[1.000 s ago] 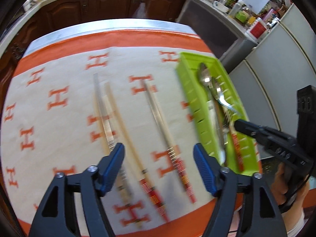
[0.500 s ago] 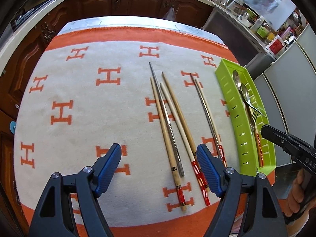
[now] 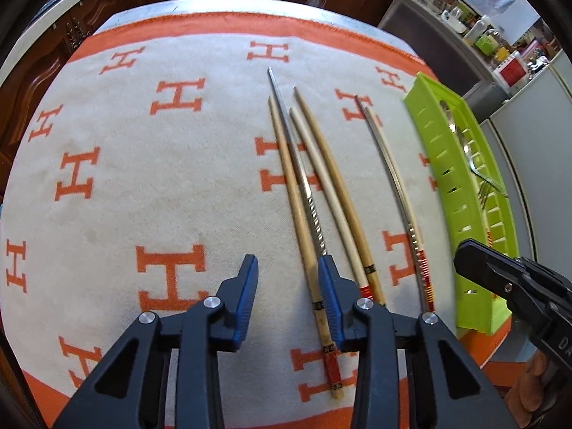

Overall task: Organize utensils
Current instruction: 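Grasp a plain wooden chopstick with the left tool while the right tool grasps a red-banded chopstick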

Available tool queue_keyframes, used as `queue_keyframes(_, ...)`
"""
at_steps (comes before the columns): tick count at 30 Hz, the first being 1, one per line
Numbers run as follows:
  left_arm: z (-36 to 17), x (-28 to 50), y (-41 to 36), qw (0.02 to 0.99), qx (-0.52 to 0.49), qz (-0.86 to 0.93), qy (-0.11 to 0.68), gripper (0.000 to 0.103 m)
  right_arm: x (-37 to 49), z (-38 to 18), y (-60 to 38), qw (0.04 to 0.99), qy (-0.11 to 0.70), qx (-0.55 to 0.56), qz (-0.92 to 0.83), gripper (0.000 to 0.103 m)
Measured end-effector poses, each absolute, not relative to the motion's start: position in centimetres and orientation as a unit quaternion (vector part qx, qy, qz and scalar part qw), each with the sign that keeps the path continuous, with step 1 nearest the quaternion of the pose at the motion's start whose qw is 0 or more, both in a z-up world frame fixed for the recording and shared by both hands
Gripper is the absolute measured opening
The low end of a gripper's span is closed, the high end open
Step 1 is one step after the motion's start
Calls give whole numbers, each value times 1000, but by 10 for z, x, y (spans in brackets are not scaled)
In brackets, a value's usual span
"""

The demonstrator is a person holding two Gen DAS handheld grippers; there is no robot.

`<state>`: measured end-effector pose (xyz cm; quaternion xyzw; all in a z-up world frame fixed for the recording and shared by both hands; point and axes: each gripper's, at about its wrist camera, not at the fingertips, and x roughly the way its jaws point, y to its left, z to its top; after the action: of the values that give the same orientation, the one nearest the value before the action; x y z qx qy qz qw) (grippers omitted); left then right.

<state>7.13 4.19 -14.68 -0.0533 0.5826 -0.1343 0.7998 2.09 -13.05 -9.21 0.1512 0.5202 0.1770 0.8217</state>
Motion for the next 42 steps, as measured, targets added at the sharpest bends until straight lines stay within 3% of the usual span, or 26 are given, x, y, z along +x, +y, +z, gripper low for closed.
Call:
queue_keyframes(13,-149,66,14,833,47,-99,543,33,25,-106,-128,817,534,140,165,6)
queue_keyframes(19,-148,65,20,839,32,-100,534,34,26,-109,-125,817,538,134,158,6)
queue_keyframes(21,-148,65,24,840,27,-104,532,30,27,-112,-123,813,543,135,157,6)
queue_keyframes(25,-148,64,41,842,-1,-100,530,6,29,-117,-115,807,551,134,162,6)
queue_keyframes(29,-150,66,64,833,-62,-112,538,4,29,-117,-104,808,549,125,175,6)
queue_keyframes(42,-135,49,95,849,-76,-106,513,5,54,-135,-74,809,563,78,151,7)
